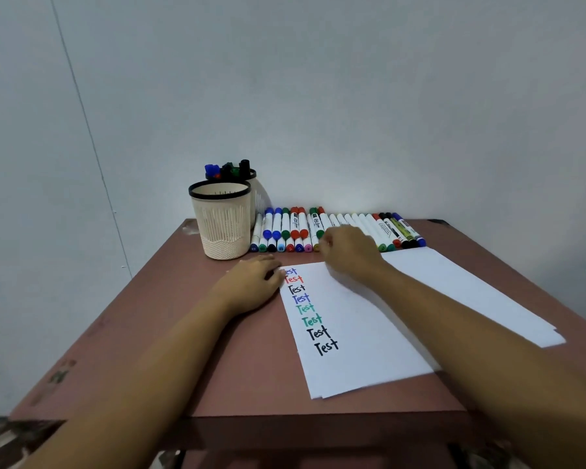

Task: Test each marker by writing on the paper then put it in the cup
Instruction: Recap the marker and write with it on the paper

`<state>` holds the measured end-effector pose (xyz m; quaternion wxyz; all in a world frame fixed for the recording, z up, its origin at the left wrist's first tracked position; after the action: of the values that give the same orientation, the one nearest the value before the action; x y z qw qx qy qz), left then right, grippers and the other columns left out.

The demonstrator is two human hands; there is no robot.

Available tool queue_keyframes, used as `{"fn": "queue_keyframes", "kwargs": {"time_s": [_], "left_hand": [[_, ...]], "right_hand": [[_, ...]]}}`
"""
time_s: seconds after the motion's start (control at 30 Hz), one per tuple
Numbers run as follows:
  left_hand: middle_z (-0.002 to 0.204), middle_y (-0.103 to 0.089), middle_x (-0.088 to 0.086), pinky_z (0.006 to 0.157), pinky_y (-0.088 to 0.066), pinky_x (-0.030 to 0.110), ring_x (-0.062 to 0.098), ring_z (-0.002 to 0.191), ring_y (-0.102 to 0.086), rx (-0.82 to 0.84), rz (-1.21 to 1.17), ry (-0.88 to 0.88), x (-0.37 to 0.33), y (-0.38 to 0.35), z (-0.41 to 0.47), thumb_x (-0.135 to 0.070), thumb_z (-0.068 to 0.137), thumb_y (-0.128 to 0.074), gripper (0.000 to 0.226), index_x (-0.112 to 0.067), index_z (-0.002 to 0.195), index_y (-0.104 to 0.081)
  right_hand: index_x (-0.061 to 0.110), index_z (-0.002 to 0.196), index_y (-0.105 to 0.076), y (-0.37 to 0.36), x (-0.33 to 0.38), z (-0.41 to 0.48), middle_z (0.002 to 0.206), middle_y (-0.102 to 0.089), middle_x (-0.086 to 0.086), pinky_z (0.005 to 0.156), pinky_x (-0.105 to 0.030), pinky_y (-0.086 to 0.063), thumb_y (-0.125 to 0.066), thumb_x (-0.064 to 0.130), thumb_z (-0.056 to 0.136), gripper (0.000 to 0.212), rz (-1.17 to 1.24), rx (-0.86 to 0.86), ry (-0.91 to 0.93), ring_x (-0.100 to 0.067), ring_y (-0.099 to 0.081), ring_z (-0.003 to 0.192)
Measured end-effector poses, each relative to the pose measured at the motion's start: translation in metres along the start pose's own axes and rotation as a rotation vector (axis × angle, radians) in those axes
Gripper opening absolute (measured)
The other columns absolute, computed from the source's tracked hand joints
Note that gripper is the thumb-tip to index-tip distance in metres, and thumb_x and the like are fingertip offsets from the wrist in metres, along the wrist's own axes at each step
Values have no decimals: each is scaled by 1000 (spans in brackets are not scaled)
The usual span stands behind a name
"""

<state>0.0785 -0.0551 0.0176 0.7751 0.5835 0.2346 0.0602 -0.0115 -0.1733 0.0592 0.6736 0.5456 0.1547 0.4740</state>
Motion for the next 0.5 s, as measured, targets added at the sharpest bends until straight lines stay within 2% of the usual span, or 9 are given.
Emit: {"fn": "queue_keyframes", "kwargs": {"time_s": [0.1,0.17,0.27,0.37,0.5], "left_hand": [[145,-41,3,109,-27,29,15,133,-36,-1,-6,-1,1,-1,1,-37,99,-35,44,-14,135,-46],[146,-40,3,111,-27,31,15,134,-35,1,-7,7,3,-2,1,-38,99,-35,45,-16,136,-45],[146,-40,3,111,-28,32,15,134,-35,-3,-9,8,4,-3,2,-39,98,-36,45,-16,136,-46],[145,-40,3,110,-27,29,15,133,-36,-8,-4,-3,2,-2,2,-37,99,-35,44,-15,135,-47],[146,-39,3,110,-28,30,15,133,-36,-1,-3,4,3,-3,2,-37,98,-35,43,-16,134,-47]], "right_hand": [[7,87,-58,6,-15,30,91,-57,-9,71,-33,-38,-42,22,95,23,-67,-57,-119,-30,-58,95],[7,101,-59,1,-22,39,107,-55,-13,84,-37,-38,-39,24,96,26,-105,-31,-195,-32,-51,111],[8,124,-53,-10,-29,44,133,-46,-14,103,-40,-28,-34,28,98,37,-177,16,-278,-32,-38,126],[10,126,-52,-23,-31,49,137,-43,-13,104,-40,-27,-37,25,97,36,-178,32,-301,-31,-37,128],[8,120,-54,-24,-31,52,132,-48,-12,100,-39,-31,-42,17,94,30,-133,-21,-337,-30,-41,125]]}}
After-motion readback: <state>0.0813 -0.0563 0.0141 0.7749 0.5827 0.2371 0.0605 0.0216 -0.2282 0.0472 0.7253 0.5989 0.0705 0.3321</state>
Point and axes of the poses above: each hand's wrist, its own z-axis towards the middle knuckle, its own y-axis out of the back of the hand, x = y × z, the point moved 9 cm from there along z, towards the middle knuckle
